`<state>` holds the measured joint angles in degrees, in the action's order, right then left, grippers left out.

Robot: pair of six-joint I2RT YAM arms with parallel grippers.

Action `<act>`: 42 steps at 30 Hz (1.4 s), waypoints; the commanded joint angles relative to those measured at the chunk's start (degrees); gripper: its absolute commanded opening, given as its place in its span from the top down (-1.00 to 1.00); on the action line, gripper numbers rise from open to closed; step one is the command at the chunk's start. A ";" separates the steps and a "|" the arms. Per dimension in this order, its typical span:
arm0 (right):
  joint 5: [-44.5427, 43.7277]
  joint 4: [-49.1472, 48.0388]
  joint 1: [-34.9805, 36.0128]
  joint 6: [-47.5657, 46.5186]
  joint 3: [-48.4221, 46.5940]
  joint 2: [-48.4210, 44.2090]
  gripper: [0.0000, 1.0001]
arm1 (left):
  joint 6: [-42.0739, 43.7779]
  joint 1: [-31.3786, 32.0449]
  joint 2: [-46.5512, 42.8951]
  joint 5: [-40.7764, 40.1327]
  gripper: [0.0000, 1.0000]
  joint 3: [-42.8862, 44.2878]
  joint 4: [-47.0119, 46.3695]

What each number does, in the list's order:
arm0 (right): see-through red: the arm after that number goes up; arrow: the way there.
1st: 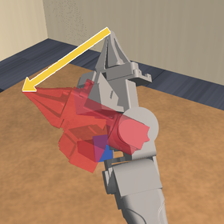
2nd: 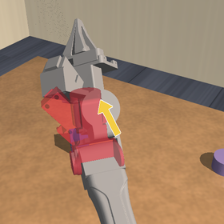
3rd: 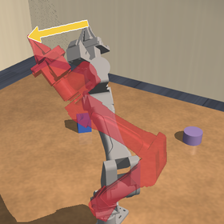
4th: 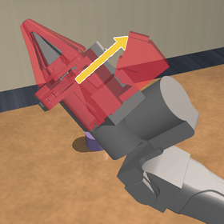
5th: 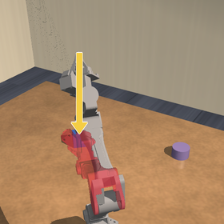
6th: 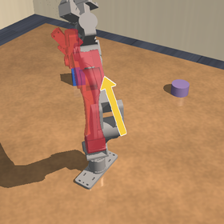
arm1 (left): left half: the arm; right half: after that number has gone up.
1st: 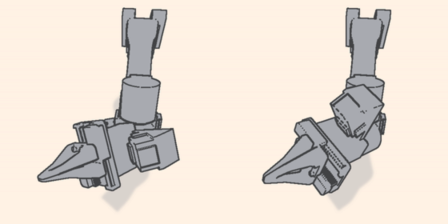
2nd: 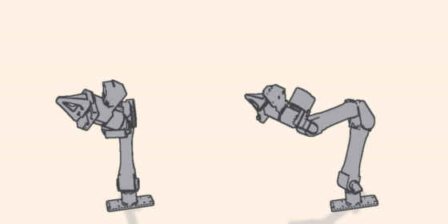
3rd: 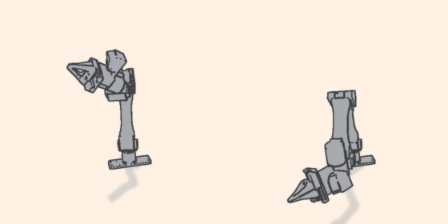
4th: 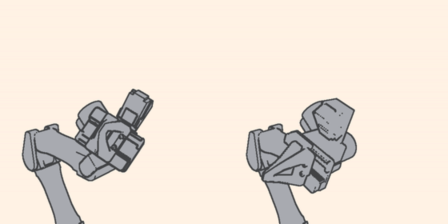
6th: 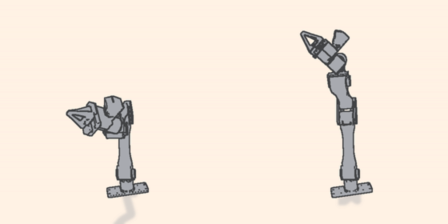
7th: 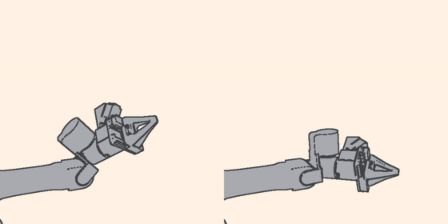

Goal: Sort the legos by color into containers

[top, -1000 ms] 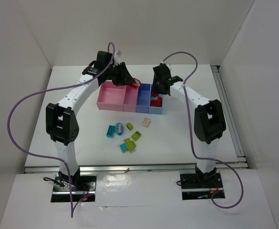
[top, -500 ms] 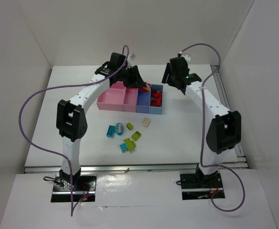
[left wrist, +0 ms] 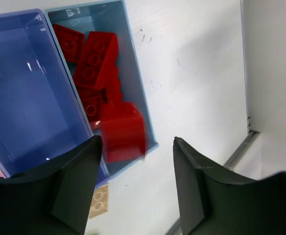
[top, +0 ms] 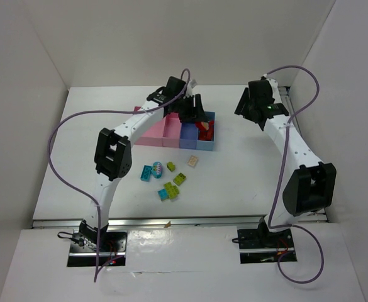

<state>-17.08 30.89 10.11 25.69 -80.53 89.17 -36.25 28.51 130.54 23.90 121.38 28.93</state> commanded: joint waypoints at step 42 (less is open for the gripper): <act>-1.98 -9.88 30.50 18.69 9.87 17.26 -0.64 | 2.41 -13.56 -46.87 -27.77 -0.68 -50.54 10.36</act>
<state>-14.48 23.51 39.99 41.56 -67.81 105.23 -34.61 16.14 86.41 -3.22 70.22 40.25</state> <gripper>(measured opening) 0.853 0.840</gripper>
